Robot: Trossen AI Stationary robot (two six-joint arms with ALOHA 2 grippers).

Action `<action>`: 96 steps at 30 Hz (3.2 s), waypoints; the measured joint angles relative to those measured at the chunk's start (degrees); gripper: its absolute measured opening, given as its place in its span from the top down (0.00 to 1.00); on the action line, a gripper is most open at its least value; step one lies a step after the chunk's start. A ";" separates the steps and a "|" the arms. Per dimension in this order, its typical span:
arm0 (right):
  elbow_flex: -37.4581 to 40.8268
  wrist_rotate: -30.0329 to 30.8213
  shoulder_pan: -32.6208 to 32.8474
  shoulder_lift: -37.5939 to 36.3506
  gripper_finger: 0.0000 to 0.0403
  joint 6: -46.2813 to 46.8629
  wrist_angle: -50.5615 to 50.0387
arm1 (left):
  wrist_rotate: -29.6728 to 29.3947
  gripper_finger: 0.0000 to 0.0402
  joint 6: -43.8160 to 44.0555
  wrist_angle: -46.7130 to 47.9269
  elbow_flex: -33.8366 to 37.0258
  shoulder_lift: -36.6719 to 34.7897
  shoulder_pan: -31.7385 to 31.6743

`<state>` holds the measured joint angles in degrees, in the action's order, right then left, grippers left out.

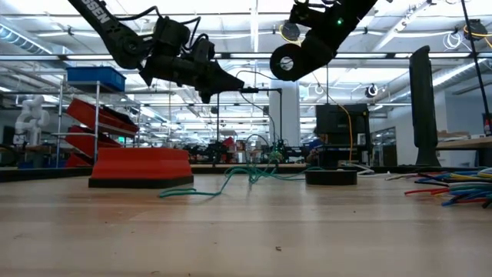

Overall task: Coiling cords
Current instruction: Coil the green wire cable on the spool

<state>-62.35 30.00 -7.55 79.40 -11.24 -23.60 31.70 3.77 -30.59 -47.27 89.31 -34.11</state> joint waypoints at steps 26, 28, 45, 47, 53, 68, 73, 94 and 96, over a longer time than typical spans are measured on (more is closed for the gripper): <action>-0.02 5.70 -6.33 7.83 1.00 -5.48 9.08 | 7.80 1.00 13.94 -1.26 -3.97 -0.23 2.17; -0.02 6.16 -6.97 8.36 1.00 -6.05 10.89 | 7.93 1.00 13.99 -1.26 -4.37 -0.23 3.03; -0.02 5.01 -8.15 10.37 1.00 -8.34 23.66 | 0.67 1.00 13.54 -3.55 -4.81 -0.19 6.50; -0.02 4.20 -8.14 11.64 1.00 -8.44 25.76 | -0.89 1.00 13.35 -3.86 -4.81 -0.19 6.79; -0.02 4.18 -8.17 14.86 1.00 -8.92 31.46 | -1.76 1.00 13.10 -3.37 -4.81 -0.19 7.31; -0.02 2.67 -8.26 13.25 1.00 -8.62 35.61 | -4.44 1.00 2.98 9.85 -4.76 -0.19 7.91; -0.02 0.86 -8.58 13.20 1.00 -6.03 35.89 | -5.93 1.00 1.84 9.15 -4.76 -0.19 7.91; -0.02 -7.89 -11.27 15.23 1.00 6.04 40.66 | -18.93 1.00 -7.37 8.04 -9.16 -0.16 11.37; -0.02 -7.87 -11.26 15.98 1.00 6.12 41.35 | -19.40 1.00 -7.37 8.49 -9.18 -0.16 11.34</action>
<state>-62.37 22.13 -18.81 95.38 -5.13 17.75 12.30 -3.60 -22.09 -56.45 89.14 -22.76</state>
